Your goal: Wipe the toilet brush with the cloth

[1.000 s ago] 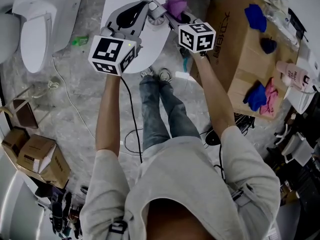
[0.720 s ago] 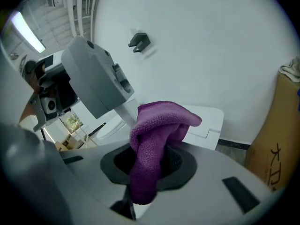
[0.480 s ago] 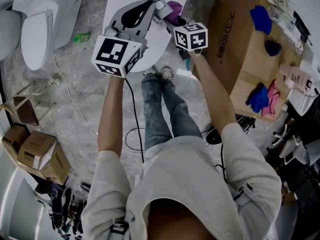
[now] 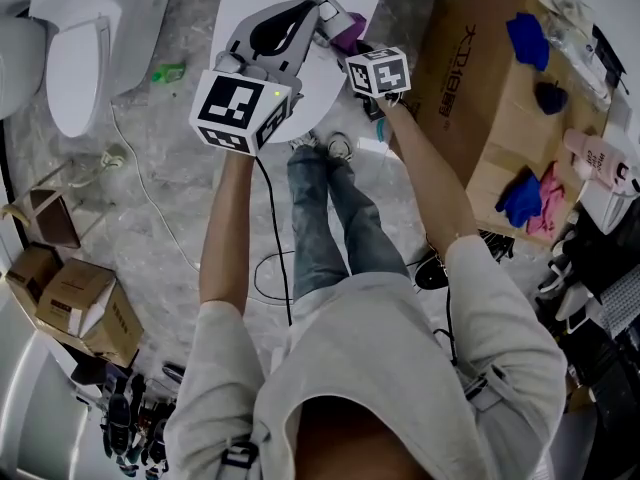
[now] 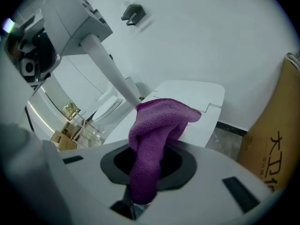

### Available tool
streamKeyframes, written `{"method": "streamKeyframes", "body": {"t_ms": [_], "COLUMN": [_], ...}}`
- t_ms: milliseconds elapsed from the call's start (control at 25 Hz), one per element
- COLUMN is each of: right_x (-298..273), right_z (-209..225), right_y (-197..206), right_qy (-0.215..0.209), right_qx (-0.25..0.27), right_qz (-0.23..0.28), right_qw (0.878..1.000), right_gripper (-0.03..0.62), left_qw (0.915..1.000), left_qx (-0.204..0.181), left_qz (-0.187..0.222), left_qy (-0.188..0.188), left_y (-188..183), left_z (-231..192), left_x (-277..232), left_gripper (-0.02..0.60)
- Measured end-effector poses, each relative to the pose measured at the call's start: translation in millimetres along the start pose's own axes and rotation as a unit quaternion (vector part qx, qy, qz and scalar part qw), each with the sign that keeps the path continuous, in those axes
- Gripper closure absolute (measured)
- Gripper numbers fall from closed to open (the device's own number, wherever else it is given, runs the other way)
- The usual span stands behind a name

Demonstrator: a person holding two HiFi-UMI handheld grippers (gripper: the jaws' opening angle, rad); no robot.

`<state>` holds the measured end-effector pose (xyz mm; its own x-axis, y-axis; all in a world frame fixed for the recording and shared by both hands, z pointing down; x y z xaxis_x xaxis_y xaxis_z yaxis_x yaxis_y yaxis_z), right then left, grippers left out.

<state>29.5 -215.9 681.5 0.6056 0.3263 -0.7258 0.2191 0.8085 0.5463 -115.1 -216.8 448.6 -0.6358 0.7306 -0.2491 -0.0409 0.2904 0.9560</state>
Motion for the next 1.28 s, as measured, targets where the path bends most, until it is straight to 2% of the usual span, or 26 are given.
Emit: {"method": "streamKeyframes", "body": {"t_ms": [160,360,600,760,1040,1280], "right_x": [6.8,41.8,89.5,101.2,89.5,66.9], "right_z": [2.6,1.0,-21.5,-38.1,-49.5,-54.8], "right_y": [4.6,-9.2,-25.0,-38.6,-42.1,-40.2], "right_qy": [0.006,0.019,0.024,0.018,-0.007,-0.015], "right_qx": [0.002,0.006,0.067,0.087,0.054,0.045], "right_qz": [0.003,0.059,0.119,0.145,0.157,0.139], "right_qw": [1.0,0.998,0.99,0.985,0.986,0.989], "right_gripper": [0.503,0.503,0.503,0.503,0.503,0.503], "left_qw": [1.0,0.9999,0.9996,0.9995,0.9998,0.9998], "left_qx": [-0.002,-0.009,-0.019,-0.021,-0.01,-0.011], "left_qz": [-0.005,-0.012,-0.02,-0.021,-0.017,-0.015], "left_qy": [0.0,-0.005,-0.006,-0.006,-0.009,-0.006], "left_y": [-0.2,-0.3,-1.0,-1.0,0.4,0.0], "left_z": [1.4,0.5,1.2,1.9,0.4,1.8], "left_x": [0.2,1.9,1.2,0.9,0.9,2.2], "left_gripper": [0.56,0.56,0.56,0.56,0.56,0.56]}}
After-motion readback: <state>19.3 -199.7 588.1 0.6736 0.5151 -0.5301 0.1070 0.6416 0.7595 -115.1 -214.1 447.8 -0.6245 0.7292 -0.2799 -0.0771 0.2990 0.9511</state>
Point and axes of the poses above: the fingertips, and each gripper's own axes: x backward along the fingers, z to its right, y out of its underside, the point moved 8 cm from there along x, backward along the fingers, and after that the axes turned 1 degree about -y, right-handed, at the moved point
